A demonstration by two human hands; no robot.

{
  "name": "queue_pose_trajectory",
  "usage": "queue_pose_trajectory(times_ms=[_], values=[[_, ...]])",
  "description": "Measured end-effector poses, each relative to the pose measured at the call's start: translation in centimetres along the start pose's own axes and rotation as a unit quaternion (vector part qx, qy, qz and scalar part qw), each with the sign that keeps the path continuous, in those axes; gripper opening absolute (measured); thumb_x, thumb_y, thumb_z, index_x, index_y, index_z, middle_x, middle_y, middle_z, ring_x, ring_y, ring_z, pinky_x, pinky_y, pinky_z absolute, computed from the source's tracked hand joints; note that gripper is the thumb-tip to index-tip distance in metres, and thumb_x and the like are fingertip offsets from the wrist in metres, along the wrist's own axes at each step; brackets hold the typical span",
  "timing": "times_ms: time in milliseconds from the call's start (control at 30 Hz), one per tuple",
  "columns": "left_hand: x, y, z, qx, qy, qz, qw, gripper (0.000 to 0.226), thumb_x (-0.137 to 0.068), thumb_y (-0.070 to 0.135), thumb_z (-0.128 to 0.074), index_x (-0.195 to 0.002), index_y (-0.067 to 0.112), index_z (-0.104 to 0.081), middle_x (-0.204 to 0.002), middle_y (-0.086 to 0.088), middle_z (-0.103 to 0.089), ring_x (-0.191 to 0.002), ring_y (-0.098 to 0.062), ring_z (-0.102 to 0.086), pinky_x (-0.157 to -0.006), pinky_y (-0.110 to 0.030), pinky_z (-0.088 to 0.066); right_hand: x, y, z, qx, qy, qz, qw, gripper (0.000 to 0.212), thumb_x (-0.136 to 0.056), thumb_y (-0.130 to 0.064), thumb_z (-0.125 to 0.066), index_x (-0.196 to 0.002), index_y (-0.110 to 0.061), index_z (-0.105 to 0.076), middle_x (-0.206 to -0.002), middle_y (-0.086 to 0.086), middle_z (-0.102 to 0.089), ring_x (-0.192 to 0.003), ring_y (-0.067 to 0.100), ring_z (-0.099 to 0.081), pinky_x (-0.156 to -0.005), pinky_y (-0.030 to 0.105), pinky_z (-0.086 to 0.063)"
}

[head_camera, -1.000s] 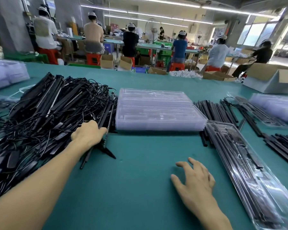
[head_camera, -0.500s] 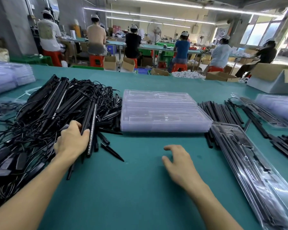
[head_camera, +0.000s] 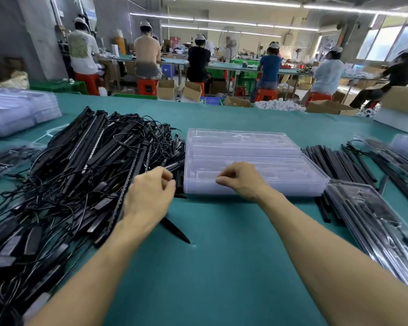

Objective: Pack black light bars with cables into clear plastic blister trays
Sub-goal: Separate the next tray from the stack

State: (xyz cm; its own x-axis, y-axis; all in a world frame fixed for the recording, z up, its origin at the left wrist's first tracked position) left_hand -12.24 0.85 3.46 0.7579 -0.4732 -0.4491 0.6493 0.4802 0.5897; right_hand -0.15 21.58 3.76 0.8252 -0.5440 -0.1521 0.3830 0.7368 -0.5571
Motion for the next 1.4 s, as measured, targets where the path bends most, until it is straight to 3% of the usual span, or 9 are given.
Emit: queue_pose_trajectory(times_ms=[67,167,267,367,500,600,900,1200,1400], values=[[-0.8,0.7,-2.6,0.160,-0.057,0.075,0.983,0.024,-0.086,0.021,-0.070,-0.109,0.019,-0.068,-0.088,0.008,-0.066,-0.077,-0.016,-0.067,-0.080,-0.037,-0.058,-0.4,0.2,0.2,-0.017,-0.027,-0.010,0.999,0.015,-0.087,-0.028,-0.071,-0.096,-0.018,-0.078,-0.089,-0.005,-0.074,-0.088,0.012,-0.065,-0.079,0.024,-0.050],[-1.1,0.9,-5.7,0.255,-0.071,0.130,0.956,0.045,-0.084,0.020,-0.076,-0.125,0.013,-0.060,-0.104,0.005,-0.060,-0.084,-0.017,-0.069,-0.085,-0.044,-0.058,-1.1,0.0,0.5,0.006,-0.056,-0.009,0.998,0.018,-0.090,-0.029,-0.068,-0.099,-0.016,-0.077,-0.099,0.000,-0.075,-0.095,0.015,-0.065,-0.085,0.028,-0.050],[-0.7,-0.1,-7.2,0.309,-0.040,0.175,0.934,0.037,-0.083,0.025,-0.078,-0.116,0.015,-0.065,-0.098,0.008,-0.066,-0.067,-0.008,-0.067,-0.081,-0.039,-0.059,-1.8,-0.6,0.3,0.095,-0.070,0.006,0.993,0.020,-0.095,-0.030,-0.059,-0.100,-0.018,-0.075,-0.104,0.003,-0.072,-0.099,0.022,-0.061,-0.085,0.031,-0.048],[-0.4,-0.4,-7.6,0.310,-0.011,0.160,0.937,0.021,-0.080,0.029,-0.081,-0.093,0.032,-0.065,-0.084,0.016,-0.067,-0.069,-0.002,-0.065,-0.076,-0.025,-0.052,-2.1,-1.1,0.0,0.180,-0.062,0.024,0.981,0.023,-0.098,-0.028,-0.050,-0.101,-0.020,-0.072,-0.110,0.006,-0.070,-0.104,0.030,-0.058,-0.087,0.035,-0.046],[-0.3,-0.1,-7.5,0.295,-0.009,0.132,0.946,0.028,-0.079,0.027,-0.082,-0.090,0.039,-0.059,-0.081,0.024,-0.061,-0.068,0.017,-0.057,-0.059,-0.002,-0.040,-1.9,-1.0,0.1,0.154,-0.051,0.040,0.986,0.021,-0.097,-0.029,-0.054,-0.098,-0.018,-0.072,-0.102,0.005,-0.071,-0.099,0.027,-0.060,-0.081,0.033,-0.046],[-0.3,-0.3,-7.8,0.308,-0.003,0.142,0.941,0.024,-0.078,0.026,-0.083,-0.094,0.033,-0.067,-0.083,0.020,-0.067,-0.067,0.012,-0.060,-0.060,-0.005,-0.041,-1.7,-1.2,0.3,0.097,-0.050,0.050,0.993,0.015,-0.090,-0.035,-0.064,-0.089,-0.022,-0.072,-0.085,-0.003,-0.067,-0.087,0.020,-0.062,-0.074,0.030,-0.047],[-0.5,-0.8,-8.1,0.351,0.008,0.143,0.925,0.024,-0.074,0.024,-0.086,-0.080,0.038,-0.068,-0.072,0.027,-0.069,-0.064,0.008,-0.062,-0.059,-0.004,-0.044,-1.9,-2.7,-1.2,-0.006,-0.036,0.053,0.998,0.023,-0.090,-0.030,-0.069,-0.096,-0.010,-0.076,-0.095,0.005,-0.075,-0.089,0.018,-0.066,-0.081,0.032,-0.052],[-0.6,-0.9,-8.1,0.371,0.009,0.135,0.919,0.022,-0.074,0.021,-0.085,-0.077,0.037,-0.071,-0.072,0.023,-0.071,-0.063,0.007,-0.063,-0.063,-0.009,-0.048,-2.9,-2.2,-1.1,-0.012,-0.095,0.021,0.995,0.026,-0.091,-0.033,-0.068,-0.098,-0.010,-0.076,-0.097,0.003,-0.073,-0.093,0.017,-0.064,-0.078,0.031,-0.050],[-0.7,-1.0,-8.1,0.386,0.000,0.142,0.911,0.026,-0.073,0.019,-0.087,-0.076,0.038,-0.069,-0.068,0.027,-0.069,-0.062,0.009,-0.063,-0.061,-0.007,-0.047,-3.1,-2.2,-1.2,-0.002,-0.104,0.026,0.994,0.026,-0.093,-0.034,-0.065,-0.097,-0.011,-0.076,-0.089,-0.003,-0.070,-0.081,0.008,-0.060,-0.063,0.020,-0.041]])
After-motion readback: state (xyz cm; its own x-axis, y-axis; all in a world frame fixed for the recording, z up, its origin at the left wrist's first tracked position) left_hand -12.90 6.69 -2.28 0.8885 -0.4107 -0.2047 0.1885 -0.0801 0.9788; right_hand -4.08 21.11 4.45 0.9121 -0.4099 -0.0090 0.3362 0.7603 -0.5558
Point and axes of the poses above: each hand's wrist, its own x-axis away from the middle knuckle, its own z-axis out of the back of the hand, y = z × x, the point moved 5 cm from there along -x, towards the middle knuckle
